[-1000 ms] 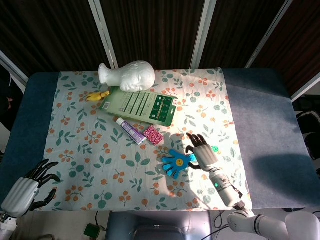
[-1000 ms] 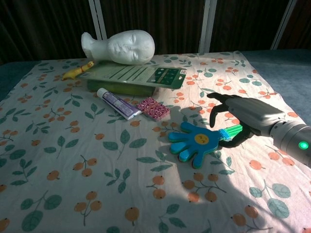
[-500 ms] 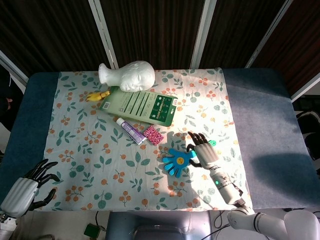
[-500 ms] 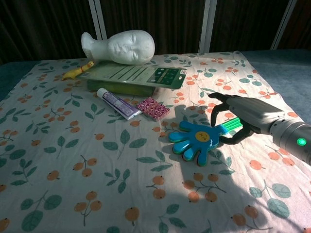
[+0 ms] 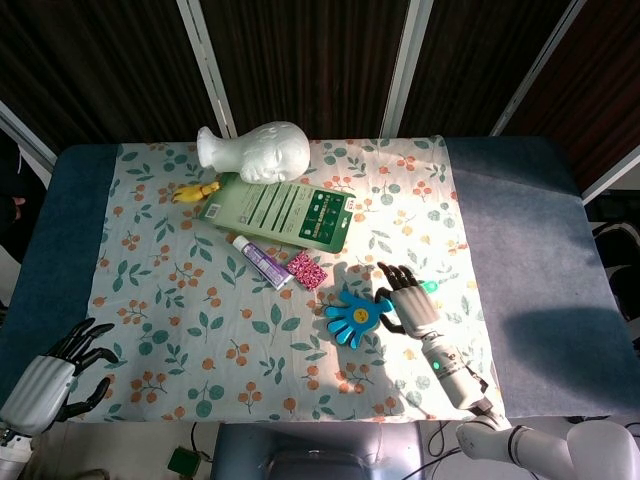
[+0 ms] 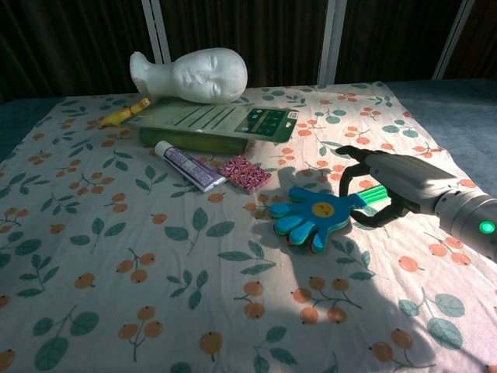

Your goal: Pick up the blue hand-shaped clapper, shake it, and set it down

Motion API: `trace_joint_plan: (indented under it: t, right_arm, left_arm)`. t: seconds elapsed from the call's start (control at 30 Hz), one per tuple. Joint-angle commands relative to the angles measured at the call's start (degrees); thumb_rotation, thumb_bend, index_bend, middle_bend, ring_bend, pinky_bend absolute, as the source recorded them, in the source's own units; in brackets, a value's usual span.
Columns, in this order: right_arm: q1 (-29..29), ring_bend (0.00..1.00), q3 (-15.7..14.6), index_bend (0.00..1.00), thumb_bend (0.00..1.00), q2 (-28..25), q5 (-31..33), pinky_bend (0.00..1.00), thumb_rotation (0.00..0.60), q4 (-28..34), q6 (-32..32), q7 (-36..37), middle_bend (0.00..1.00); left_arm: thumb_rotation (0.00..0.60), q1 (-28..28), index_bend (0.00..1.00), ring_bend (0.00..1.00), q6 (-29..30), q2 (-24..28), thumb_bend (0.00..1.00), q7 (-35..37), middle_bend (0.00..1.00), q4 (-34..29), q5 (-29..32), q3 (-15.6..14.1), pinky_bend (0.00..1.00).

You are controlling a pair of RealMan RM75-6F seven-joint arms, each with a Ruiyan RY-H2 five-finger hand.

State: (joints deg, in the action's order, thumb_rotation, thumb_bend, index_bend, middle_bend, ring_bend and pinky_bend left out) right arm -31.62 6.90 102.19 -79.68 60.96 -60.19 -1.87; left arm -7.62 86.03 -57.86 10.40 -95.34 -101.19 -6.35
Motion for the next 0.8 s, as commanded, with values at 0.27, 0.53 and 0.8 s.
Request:
trace_joint_plan:
  t: [0.27, 0.53, 0.8]
  right_arm:
    - [1.6, 0.02, -0.3, 0.77, 0.66, -2.3, -2.8, 0.05, 0.6, 3.3, -5.8, 1.0, 0.12]
    - [2.5, 0.37, 0.3, 0.78, 0.69, -4.4, -3.7, 0.59, 0.6, 6.6, -9.2, -1.6, 0.37]
    - [2.9, 0.65, 0.3, 0.81, 0.7, -4.9, -4.4, 0.93, 0.6, 8.3, -10.9, -4.5, 0.54]
  left_arm:
    - [0.6, 0.2, 0.42, 0.05, 0.3, 0.1, 0.43, 0.0, 0.13, -0.1, 0.0, 0.1, 0.26]
    - [0.6, 0.2, 0.41, 0.05, 0.4, 0.0, 0.43, 0.0, 0.13, -0.1, -0.1, 0.1, 0.26]
    - [0.6, 0.3, 0.41, 0.05, 0.5, 0.0, 0.43, 0.0, 0.13, 0.0, -0.2, 0.1, 0.26]
